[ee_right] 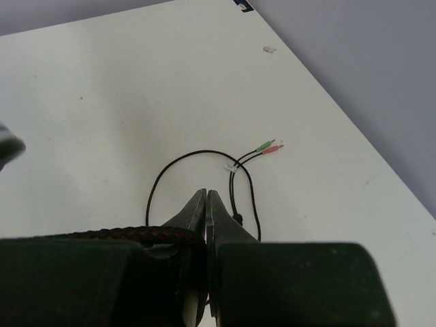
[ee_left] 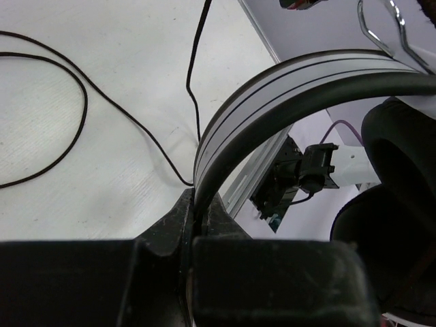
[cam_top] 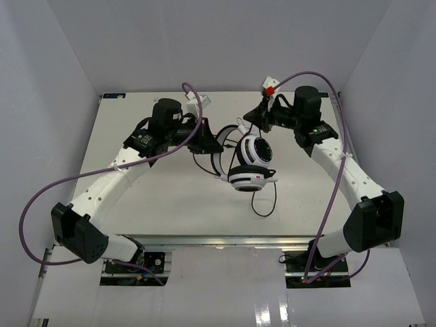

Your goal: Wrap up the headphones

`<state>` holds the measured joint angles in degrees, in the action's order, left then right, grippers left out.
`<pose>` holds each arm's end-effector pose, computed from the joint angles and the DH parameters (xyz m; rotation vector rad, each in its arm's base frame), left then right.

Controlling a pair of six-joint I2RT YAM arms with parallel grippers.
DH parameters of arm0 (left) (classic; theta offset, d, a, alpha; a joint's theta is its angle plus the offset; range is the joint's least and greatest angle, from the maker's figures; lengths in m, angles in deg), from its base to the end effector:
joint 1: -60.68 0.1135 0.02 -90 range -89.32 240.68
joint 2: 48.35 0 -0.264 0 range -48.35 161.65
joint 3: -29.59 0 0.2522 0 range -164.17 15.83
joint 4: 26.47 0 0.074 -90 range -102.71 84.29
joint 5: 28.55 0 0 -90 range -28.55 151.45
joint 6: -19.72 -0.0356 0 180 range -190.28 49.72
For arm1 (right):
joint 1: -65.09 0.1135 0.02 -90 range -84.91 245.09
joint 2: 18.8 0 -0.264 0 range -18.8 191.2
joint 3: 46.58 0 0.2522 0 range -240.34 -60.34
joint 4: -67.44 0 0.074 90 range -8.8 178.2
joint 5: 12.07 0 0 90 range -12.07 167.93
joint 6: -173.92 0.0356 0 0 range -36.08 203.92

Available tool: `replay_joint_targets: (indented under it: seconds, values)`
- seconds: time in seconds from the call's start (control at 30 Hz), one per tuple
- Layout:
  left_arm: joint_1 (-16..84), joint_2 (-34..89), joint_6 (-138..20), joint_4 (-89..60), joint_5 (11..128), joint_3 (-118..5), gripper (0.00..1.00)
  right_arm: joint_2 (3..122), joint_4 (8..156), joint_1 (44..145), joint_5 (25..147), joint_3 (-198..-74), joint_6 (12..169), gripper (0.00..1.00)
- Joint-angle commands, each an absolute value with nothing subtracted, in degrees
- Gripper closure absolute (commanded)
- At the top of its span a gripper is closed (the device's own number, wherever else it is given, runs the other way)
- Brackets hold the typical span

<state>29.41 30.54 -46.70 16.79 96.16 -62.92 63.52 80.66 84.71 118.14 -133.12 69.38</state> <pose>0.2493 -0.1751 0.3809 0.5421 2.1509 -1.1900 0.3089 0.1345 0.3779 -0.9818 1.4317 0.6686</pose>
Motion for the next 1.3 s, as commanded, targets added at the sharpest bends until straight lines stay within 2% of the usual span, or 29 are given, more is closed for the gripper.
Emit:
replay_joint_targets:
  seconds: [0.0, 0.03, 0.13, 0.2, 0.33, 0.43, 0.53, 0.63, 0.73, 0.83, 0.9, 0.97, 1.1, 1.2, 1.27]
  values:
    - [28.76, 27.21, -42.37, 12.58, 95.08, -74.37, 1.00, 63.13, 64.61, 80.58, 135.27, -122.73, 80.79, 0.91]
    - [28.69, 27.58, -41.40, 12.43, 94.77, -75.87, 1.00, 63.20, 61.38, 80.64, 141.14, -119.46, 83.03, 0.90]
    - [27.95, 29.92, -37.14, 10.45, 93.53, -83.19, 1.00, 65.49, 38.84, 82.43, 148.04, -113.41, 101.23, 0.85]
    - [27.45, 30.79, -34.17, 9.28, 92.26, -86.11, 1.00, 67.51, 20.39, 83.61, 150.16, -111.48, 115.95, 0.82]
    - [27.19, 31.85, -28.69, 6.43, 90.29, -90.86, 1.00, 73.86, -6.11, 86.68, 149.75, -110.82, 137.63, 0.74]
    - [27.19, 31.29, -26.79, 4.87, 84.64, -94.25, 1.00, 75.86, -13.76, 89.50, 147.74, -109.32, 143.04, 0.72]
    - [27.19, 28.61, -25.21, 6.08, 65.19, -93.87, 1.00, 72.69, -12.18, 92.03, 146.94, -105.88, 140.17, 0.73]
    - [27.19, 25.44, -25.21, 5.57, 46.54, -91.22, 1.00, 67.43, -4.82, 94.26, 145.97, -102.21, 133.43, 0.80]
    - [27.19, 26.25, -30.73, 7.21, 32.36, -93.12, 1.00, 61.27, 9.09, 96.34, 143.88, -100.09, 122.84, 0.92]
    - [27.28, 31.92, -45.77, 8.39, 21.40, -97.63, 1.00, 55.01, 35.97, 98.77, 142.54, -102.90, 104.66, 0.92]
    - [27.45, 36.50, -54.38, 9.49, 16.72, -98.91, 1.00, 53.26, 52.58, 99.20, 138.82, -108.88, 94.30, 0.92]
    - [28.14, 39.25, -62.97, 9.54, 13.34, -97.94, 1.00, 52.06, 71.71, 99.87, 132.07, -115.58, 79.87, 0.92]
    - [29.21, 42.89, -68.94, 8.65, 12.08, -89.45, 1.00, 52.33, 92.33, 105.33, 116.28, -123.61, 64.46, 0.92]
    - [29.18, 44.78, -72.02, 9.56, 13.52, -82.76, 1.00, 53.09, 102.66, 108.37, 96.70, -133.06, 53.81, 0.92]
    - [28.99, 44.12, -72.02, 10.95, 17.29, -78.48, 1.00, 53.89, 104.62, 109.38, 83.05, -137.42, 48.37, 0.92]
